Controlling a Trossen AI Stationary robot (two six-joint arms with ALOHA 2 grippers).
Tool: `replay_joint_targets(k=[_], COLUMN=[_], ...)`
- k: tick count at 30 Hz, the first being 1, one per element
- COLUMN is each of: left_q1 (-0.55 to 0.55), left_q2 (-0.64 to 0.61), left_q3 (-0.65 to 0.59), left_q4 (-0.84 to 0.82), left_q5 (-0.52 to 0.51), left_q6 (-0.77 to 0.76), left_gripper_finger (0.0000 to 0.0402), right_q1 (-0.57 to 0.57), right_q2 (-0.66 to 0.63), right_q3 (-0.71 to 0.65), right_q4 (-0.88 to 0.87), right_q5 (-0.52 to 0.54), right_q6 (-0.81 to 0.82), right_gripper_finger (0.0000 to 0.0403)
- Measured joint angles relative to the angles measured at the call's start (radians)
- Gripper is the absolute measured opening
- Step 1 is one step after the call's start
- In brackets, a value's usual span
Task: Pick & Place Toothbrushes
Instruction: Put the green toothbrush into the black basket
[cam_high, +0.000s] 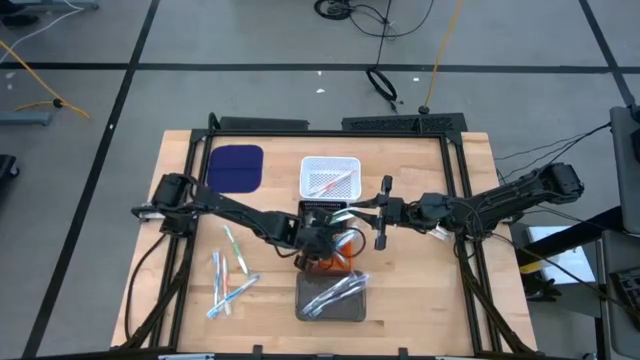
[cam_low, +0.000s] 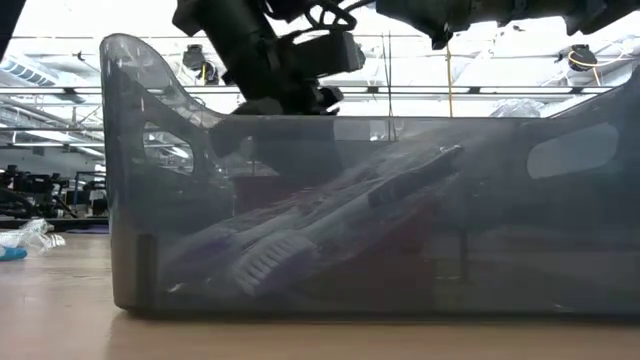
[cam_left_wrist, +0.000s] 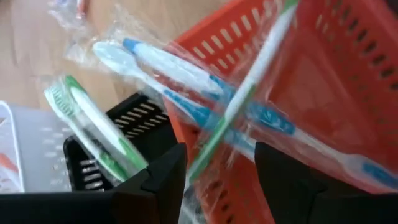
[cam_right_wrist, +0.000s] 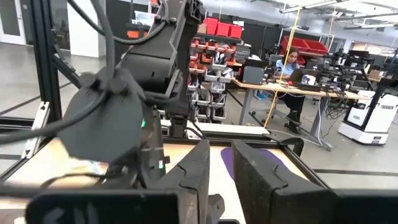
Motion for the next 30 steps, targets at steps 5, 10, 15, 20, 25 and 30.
replay_joint_targets(k=[5, 10, 15, 20, 25, 30], left_q1=[0.0, 0.0, 0.0, -0.001, -0.003, 0.025], left_q2=[0.023, 0.02, 0.02, -0.001, -0.057, -0.113], left_q3=[0.027, 0.027, 0.027, 0.027, 0.027, 0.027], left_q4=[-0.02, -0.019, -0.02, -0.023, -0.025, -0.022], left_q5=[-0.017, -0.029, -0.06, -0.06, -0.08, -0.089], left_q6=[0.011, 0.026, 0.03, 0.026, -0.009, -0.15], left_gripper_finger=[0.0183, 0.0136, 0.0062, 0.0011, 0.0029, 0.001], right_q1=[0.0, 0.0, 0.0, 0.0, -0.009, -0.02], right_q2=[0.0, 0.0, 0.0, 0.0, 0.0, 0.0], right_q3=[0.0, 0.0, 0.0, 0.0, 0.0, 0.0], right_q4=[-0.006, -0.014, -0.022, -0.025, -0.034, -0.036], right_q5=[0.0, 0.001, 0.001, 0.002, 0.002, 0.002], right_q6=[0.0, -0.001, -0.002, -0.004, -0.002, 0.014], right_gripper_finger=[0.0059, 0.0059, 0.0059, 0.0059, 0.0059, 0.0059])
